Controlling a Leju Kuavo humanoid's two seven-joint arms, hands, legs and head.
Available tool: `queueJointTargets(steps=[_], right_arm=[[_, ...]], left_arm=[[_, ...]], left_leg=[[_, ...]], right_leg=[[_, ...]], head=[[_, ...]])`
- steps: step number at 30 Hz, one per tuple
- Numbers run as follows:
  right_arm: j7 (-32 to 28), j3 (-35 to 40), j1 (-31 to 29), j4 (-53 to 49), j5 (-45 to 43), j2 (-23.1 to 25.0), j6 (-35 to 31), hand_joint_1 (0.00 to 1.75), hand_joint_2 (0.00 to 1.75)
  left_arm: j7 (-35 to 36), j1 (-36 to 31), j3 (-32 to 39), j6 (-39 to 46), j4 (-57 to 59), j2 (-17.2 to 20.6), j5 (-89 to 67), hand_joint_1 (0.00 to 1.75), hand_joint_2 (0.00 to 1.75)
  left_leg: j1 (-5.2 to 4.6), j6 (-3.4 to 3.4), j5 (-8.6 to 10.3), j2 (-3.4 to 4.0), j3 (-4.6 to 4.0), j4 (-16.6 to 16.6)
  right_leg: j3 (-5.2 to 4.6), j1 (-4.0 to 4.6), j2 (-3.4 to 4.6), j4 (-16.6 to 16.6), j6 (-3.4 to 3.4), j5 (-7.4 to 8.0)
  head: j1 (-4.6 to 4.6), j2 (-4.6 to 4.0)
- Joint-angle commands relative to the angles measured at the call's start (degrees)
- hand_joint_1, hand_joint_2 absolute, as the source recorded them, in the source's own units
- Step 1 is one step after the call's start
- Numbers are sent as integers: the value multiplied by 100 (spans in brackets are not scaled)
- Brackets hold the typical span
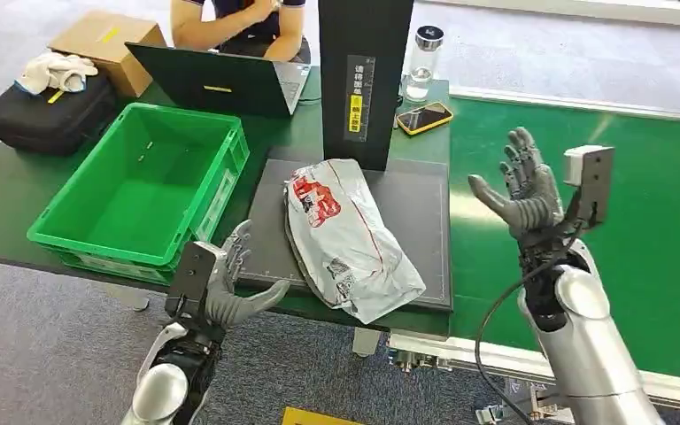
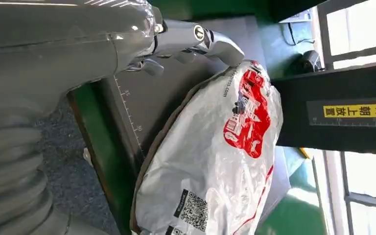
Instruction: Moved the parcel from conveyor to table for the left to box.
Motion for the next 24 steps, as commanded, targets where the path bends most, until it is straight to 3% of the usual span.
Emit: queueJointTargets(steps=[1, 6, 10, 21, 24], right_arm=[[-512, -1161, 1598, -2077, 769, 369, -342, 0, 175], [-803, -1327, 2886, -3067, 1122, 863, -229, 0, 175], [-725, -1164, 3499, -3123, 1192, 1236, -18, 0, 175], [-413, -1320, 3600, -3157, 1827, 1687, 476, 0, 175], [-420, -1346, 3590, -3205, 2009, 1596, 421, 0, 175]], left_arm=[[59, -121, 163, -167, 114, -41, -157, 0, 175], [50, -89, 286, -224, 120, -88, -207, 0, 175], [47, -58, 370, -280, 34, -130, -265, 0, 175], [151, 118, 522, -402, -207, -214, -433, 0, 175], [237, 68, 420, -433, -125, -252, -576, 0, 175]], left_leg=[[5, -4, 0, -17, 7, -9], [6, -6, 0, -26, 21, -23], [8, -7, -3, -18, 21, -25], [6, -7, -7, 6, 12, -12], [3, -6, -7, 8, 17, -16]], right_leg=[[15, 6, -16, -10, -8, -5], [30, 7, -24, -20, -13, -8], [28, 10, -17, -20, -14, -9], [9, 6, 8, -5, -12, -7], [13, 3, 10, -7, -14, -6]], head=[[0, 2], [-2, 2], [-2, 0], [-4, 2], [-2, 0]])
